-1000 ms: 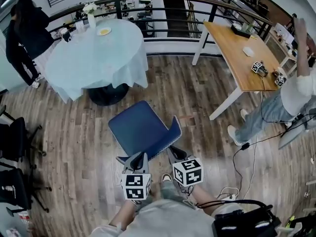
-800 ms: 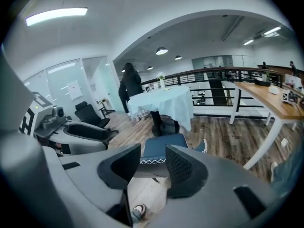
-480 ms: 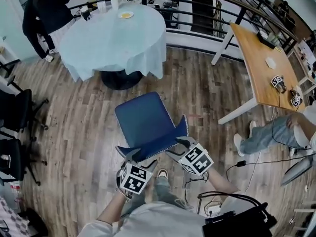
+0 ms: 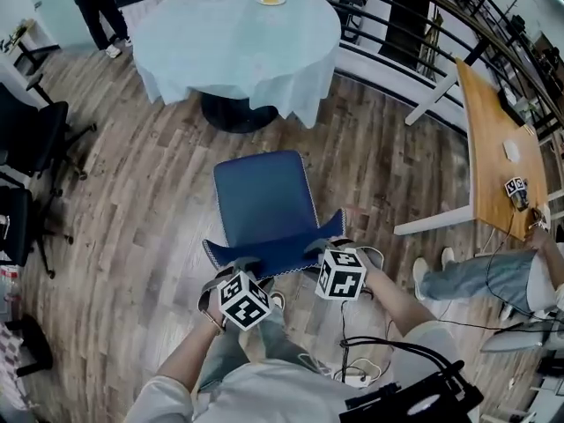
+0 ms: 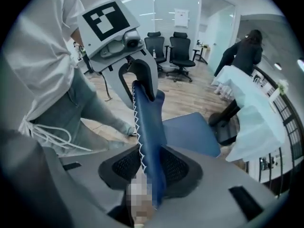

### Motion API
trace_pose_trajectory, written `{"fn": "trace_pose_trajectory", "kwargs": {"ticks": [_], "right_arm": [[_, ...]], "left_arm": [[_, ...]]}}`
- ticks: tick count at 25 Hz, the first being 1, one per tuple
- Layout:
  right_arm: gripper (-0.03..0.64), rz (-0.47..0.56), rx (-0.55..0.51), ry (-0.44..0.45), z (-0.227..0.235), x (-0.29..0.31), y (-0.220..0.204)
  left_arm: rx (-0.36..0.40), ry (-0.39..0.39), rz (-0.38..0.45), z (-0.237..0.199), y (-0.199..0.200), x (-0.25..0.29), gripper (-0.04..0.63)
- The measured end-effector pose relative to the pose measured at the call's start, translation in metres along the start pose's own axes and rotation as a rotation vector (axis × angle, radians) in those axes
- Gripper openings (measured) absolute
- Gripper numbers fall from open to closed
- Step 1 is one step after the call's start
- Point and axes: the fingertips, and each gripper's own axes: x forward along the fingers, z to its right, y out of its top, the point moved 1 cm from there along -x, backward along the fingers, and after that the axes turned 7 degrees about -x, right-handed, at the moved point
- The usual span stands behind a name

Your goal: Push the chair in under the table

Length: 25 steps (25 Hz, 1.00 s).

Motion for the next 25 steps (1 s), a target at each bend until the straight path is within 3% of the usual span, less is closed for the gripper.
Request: {"fn": "trace_pose_trajectory", "kwargs": {"ticks": [3, 25], "right_arm": [[0.133, 0.014, -0.011, 0.032, 0.002, -0.001, -0.002], [0.135, 0.035, 0.002, 0.012, 0.022, -0.002, -0.002]], "left_arm": [[0.030, -0.013, -0.011, 0.000, 0.002, 0.003, 0.161], [0.006, -0.007, 0.007, -0.016, 0.013, 0.005, 0.169]]}}
